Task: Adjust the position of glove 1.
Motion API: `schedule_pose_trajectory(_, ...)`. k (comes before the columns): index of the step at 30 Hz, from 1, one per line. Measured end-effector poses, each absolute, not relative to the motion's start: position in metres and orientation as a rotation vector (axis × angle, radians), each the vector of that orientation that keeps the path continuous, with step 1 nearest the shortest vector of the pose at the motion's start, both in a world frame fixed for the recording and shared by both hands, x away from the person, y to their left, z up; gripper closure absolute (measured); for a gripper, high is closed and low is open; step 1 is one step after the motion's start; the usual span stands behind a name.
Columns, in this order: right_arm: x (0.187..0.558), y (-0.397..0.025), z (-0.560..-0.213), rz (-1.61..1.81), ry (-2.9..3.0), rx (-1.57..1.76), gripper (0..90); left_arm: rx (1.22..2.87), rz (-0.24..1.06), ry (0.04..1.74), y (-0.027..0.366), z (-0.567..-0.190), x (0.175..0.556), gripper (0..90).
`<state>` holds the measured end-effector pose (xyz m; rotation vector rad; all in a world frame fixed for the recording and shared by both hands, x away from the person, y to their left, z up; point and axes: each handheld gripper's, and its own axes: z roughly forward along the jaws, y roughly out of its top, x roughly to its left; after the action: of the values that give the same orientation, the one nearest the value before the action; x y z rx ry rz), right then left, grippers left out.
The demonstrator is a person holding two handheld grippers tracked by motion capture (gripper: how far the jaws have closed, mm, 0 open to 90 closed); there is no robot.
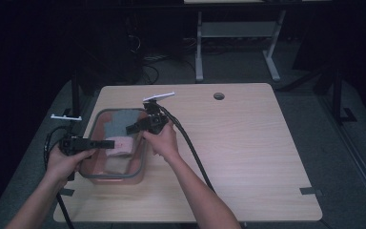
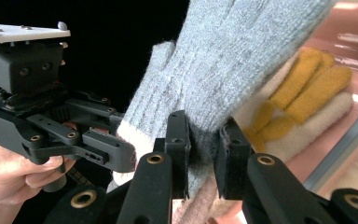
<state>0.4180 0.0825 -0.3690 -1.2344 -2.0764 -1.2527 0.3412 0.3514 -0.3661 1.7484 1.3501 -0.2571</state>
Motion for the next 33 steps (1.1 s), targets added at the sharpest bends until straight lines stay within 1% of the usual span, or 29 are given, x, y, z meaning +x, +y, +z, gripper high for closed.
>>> schedule_pose_trajectory(13,0.419,0.1,-0.386,-1.158,-2.132,-1.24,76.8,1.803,-0.256,1.407,0.36,-0.382,0.341,67.4)
schedule_pose_trajectory(18,0.418,0.105,-0.391,-1.113,-2.176,-1.248,75.3,1.823,-0.266,1.424,0.362,-0.39,0.342,67.5)
schedule_pose_trajectory(20,0.418,0.106,-0.391,-1.102,-2.19,-1.248,74.7,1.815,-0.292,1.427,0.363,-0.392,0.342,67.4)
schedule_pose_trajectory(23,0.418,0.106,-0.391,-1.089,-2.203,-1.248,73.6,1.814,-0.292,1.439,0.362,-0.395,0.342,67.4)
schedule_pose_trajectory(28,0.418,0.102,-0.388,-1.088,-2.238,-1.275,73.5,1.839,-0.282,1.469,0.365,-0.402,0.343,67.3)
schedule_pose_trajectory(33,0.418,0.099,-0.383,-1.096,-2.252,-1.278,73.1,1.879,-0.254,1.477,0.36,-0.402,0.344,64.5)
